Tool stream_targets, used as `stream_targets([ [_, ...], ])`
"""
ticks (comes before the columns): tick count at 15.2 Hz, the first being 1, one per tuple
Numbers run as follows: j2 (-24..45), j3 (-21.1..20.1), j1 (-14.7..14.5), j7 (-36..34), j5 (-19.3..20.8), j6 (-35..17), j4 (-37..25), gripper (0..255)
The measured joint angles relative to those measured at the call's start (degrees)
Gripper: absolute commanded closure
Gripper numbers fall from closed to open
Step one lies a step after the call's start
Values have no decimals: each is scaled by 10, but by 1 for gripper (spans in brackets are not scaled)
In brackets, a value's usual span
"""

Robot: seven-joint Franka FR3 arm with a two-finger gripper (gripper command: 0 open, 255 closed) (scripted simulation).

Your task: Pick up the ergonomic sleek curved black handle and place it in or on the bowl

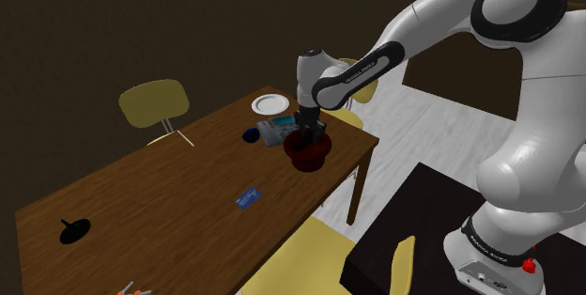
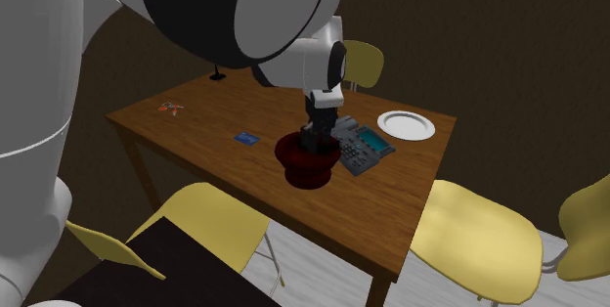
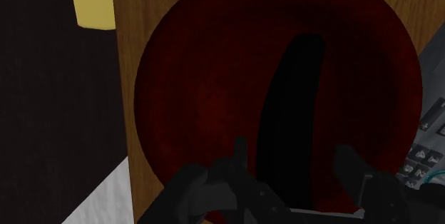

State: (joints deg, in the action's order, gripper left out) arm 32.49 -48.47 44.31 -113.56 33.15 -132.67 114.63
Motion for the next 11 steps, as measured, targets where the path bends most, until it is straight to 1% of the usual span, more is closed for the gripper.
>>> stream_targets([
  [5, 0, 0, 0, 0, 0, 0, 0, 0],
  [7, -12, -13, 8, 9, -15, 15, -5, 0],
  [9, -34, -34, 23, 22, -37, 36, -8, 0],
  [11, -45, -43, 31, 29, -48, 44, -9, 0],
])
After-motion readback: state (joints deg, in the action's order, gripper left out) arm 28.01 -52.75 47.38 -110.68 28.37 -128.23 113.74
